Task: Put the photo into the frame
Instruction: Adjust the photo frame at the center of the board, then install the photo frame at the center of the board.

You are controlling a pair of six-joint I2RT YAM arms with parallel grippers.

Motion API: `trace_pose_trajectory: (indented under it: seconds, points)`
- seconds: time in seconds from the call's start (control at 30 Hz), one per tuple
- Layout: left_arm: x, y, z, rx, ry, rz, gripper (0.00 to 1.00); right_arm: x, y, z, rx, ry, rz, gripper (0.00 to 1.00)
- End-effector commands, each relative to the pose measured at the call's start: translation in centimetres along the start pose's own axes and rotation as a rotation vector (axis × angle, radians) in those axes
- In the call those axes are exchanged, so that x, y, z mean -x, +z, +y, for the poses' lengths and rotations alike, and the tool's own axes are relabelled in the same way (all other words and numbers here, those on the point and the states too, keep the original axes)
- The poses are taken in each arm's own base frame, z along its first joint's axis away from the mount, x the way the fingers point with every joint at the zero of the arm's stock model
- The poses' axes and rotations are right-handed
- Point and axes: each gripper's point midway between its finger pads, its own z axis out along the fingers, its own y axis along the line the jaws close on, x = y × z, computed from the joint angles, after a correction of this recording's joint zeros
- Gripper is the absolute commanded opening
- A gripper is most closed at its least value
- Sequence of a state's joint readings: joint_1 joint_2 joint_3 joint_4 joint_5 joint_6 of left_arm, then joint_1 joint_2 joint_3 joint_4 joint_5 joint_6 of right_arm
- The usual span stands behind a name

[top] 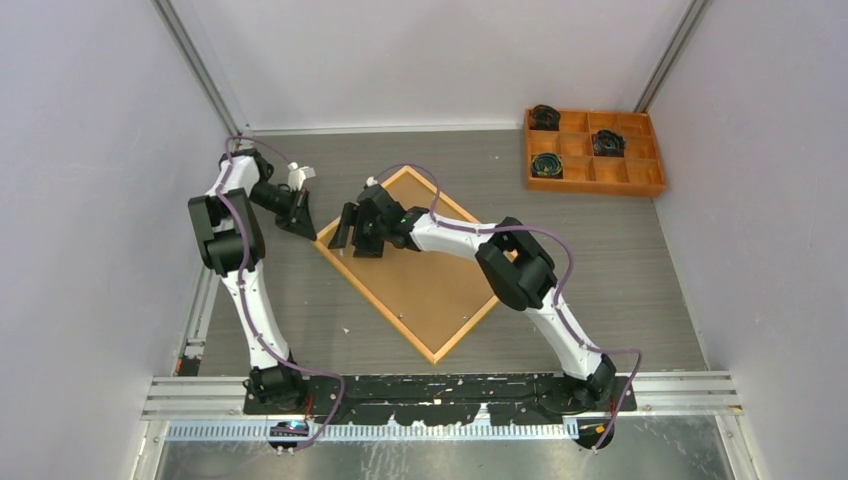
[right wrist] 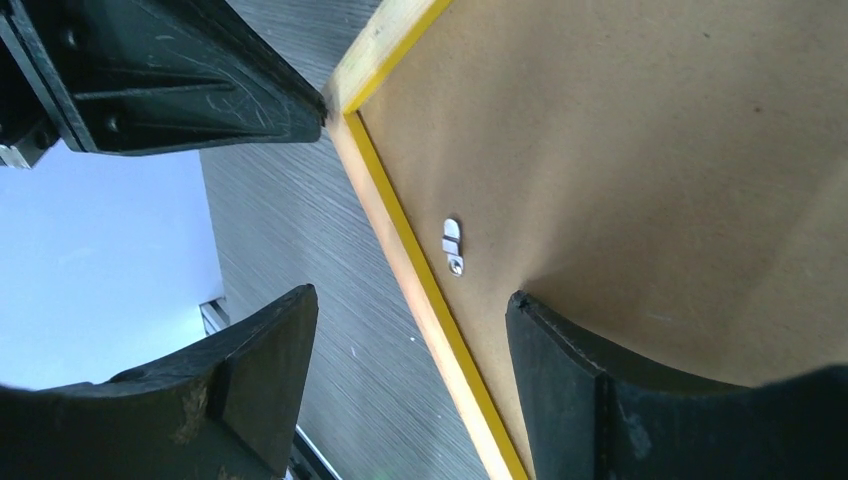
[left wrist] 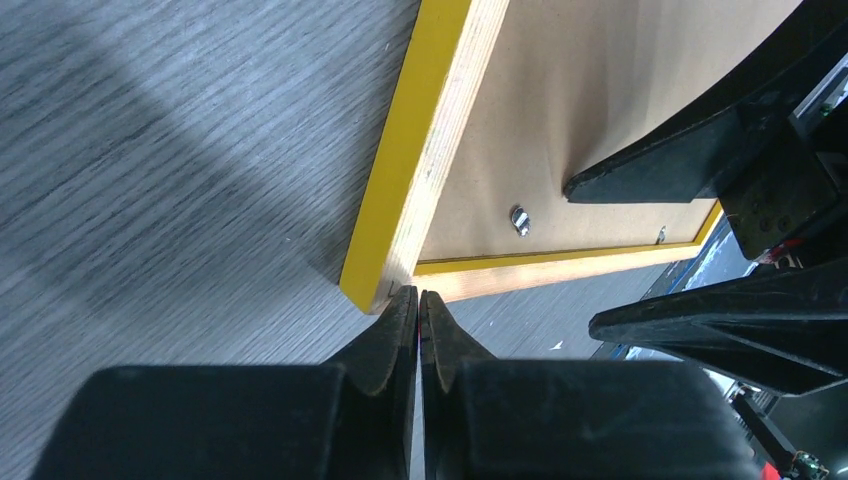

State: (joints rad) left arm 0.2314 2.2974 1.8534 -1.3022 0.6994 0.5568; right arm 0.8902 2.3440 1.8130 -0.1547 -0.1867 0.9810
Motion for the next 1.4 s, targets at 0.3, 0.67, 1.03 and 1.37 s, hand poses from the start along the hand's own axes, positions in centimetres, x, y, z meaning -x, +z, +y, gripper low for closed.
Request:
trace_pose_trajectory:
  seconds: [0.3,0.67,1.03,1.37]
  points:
    - [-0.1,0.1,0.2,-0.008,0.009,-0.006,0.03,-0.4,1.5,3.2,0.092,0.028,0.014,0.72]
    - [-0.3,0.2,0.0,-0.015,0.013,-0.005,0.02,-1.2,2.5,3.2,0.098,0.040,0.033,0.69]
    - [-0.6,0.6,0.0,-0.026,0.013,0.005,0.01,-1.2,2.8,3.3,0.104,0.051,0.032,0.68]
    - [-1.0,0.7,0.0,-0.027,0.019,0.011,0.01,0.6,1.4,3.3,0.101,-0.110,0.028,0.69]
